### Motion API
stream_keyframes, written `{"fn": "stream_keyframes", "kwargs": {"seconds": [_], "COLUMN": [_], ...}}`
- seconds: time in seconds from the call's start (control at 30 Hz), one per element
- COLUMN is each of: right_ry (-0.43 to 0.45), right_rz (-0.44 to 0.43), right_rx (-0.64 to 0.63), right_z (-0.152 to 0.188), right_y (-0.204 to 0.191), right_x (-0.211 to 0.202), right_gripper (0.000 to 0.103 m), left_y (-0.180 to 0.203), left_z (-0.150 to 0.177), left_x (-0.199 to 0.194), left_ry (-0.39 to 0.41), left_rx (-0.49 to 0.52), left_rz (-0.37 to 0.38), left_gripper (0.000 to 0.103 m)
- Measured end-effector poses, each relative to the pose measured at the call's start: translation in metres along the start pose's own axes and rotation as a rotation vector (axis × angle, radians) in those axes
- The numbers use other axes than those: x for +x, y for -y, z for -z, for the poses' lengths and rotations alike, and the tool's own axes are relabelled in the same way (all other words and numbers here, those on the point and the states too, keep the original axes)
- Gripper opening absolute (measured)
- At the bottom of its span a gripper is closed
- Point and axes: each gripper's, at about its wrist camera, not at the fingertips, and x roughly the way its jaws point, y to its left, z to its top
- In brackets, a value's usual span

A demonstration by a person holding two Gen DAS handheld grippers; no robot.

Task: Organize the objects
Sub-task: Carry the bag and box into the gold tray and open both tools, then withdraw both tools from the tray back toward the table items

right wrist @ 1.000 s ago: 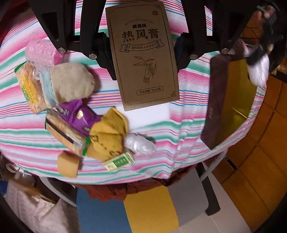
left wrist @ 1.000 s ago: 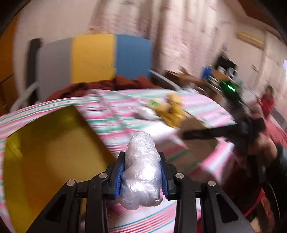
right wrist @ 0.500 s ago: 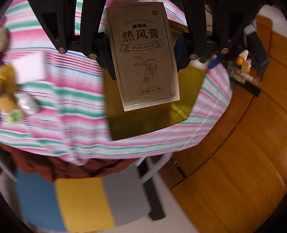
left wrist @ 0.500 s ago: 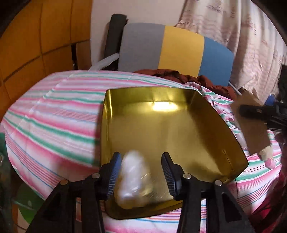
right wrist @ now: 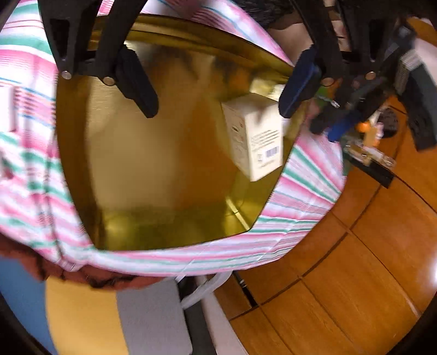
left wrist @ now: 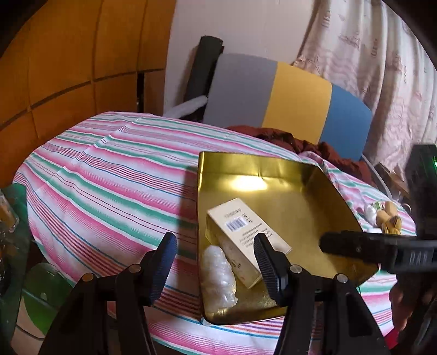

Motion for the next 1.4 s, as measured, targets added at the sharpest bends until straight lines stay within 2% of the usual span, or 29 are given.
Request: {"fn": "stream_keyframes", "kwargs": {"seconds": [0.13, 0.3, 0.63, 1.17, 1.4], "right_ry": [0.081, 0.157, 0.240, 0.269, 0.294], "right_rz": [0.113, 0.247, 0.357, 0.476, 0.569], "right_rx": [-0.083, -0.178, -0.149, -0.038, -0.021], "right_z": [0.009, 0.016, 0.017, 0.032, 0.033], "right_y": [-0.009, -0.021, 0.003, 0.064, 0.090], "right_x": [-0.018, -0.029, -0.057, -0.097, -0.128], "right_gripper": [0.103, 0.103, 0.103, 0.103, 0.103], "left_y": [0.007, 0.015, 0.037, 0.090, 0.113], "left_z": [-0.004, -0.005, -0.003, 0.007, 0.008], "left_x": [-0.004, -0.007, -0.013, -0.010, -0.009], "left_ry": [0.006, 0.006, 0.014, -0.018, -0.019], "left_rx": [0.015, 0.032, 0.101, 0.233, 0.287], "left_rz": [-0.007, -0.023, -0.021, 0.060, 0.106], "left_gripper": [0.060, 0.060, 0.060, 0.060, 0.060]}}
